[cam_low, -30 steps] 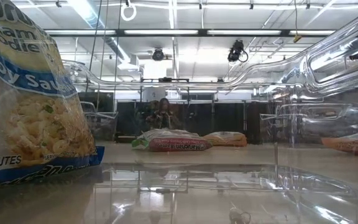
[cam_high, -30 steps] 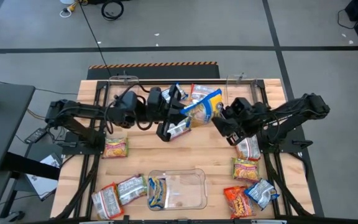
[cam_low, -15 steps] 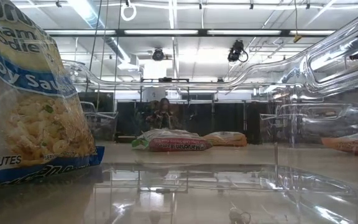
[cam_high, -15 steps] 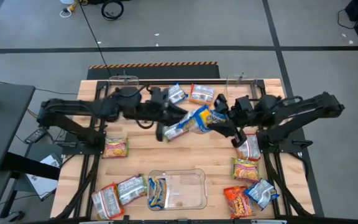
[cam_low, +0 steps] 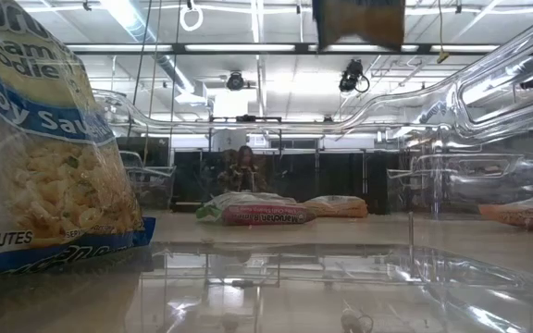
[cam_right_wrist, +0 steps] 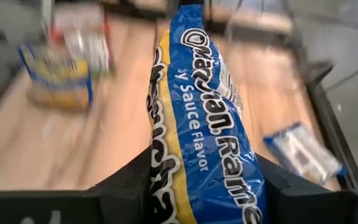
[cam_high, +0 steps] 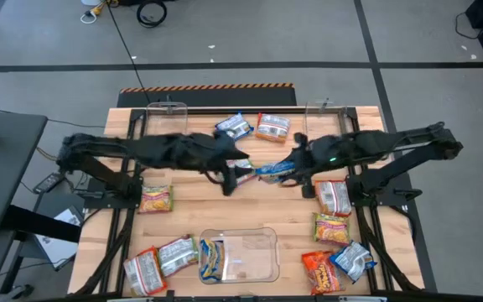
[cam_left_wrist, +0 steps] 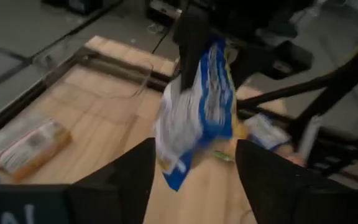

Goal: Sort Maruchan noodles
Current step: Put the blue noodle pack into the bottom transparent bin

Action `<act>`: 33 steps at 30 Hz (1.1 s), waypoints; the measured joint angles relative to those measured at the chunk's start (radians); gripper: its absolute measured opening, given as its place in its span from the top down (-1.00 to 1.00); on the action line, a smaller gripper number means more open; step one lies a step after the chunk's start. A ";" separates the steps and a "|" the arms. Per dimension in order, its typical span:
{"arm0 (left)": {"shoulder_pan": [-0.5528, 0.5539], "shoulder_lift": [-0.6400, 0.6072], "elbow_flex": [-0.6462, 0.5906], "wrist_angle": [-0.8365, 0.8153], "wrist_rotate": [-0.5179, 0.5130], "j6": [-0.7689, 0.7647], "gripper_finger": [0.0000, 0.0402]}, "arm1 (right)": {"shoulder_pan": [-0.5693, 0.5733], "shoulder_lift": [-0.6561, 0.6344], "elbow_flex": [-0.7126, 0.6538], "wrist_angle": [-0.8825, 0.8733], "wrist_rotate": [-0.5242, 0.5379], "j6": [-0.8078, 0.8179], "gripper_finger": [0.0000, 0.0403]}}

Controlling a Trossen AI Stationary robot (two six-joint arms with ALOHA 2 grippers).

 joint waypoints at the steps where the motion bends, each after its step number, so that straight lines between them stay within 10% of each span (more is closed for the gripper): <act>1: 0.000 0.030 0.000 0.047 -0.005 0.031 -0.17 | -0.005 0.017 0.000 -0.020 -0.001 -0.011 0.16; 22: 0.010 0.271 0.003 0.289 0.034 0.162 -0.42 | -0.039 0.091 0.000 -0.079 -0.060 -0.044 0.16; 33: 0.015 0.307 0.004 0.276 0.061 0.165 -0.09 | -0.045 0.098 -0.002 -0.095 -0.065 -0.037 0.16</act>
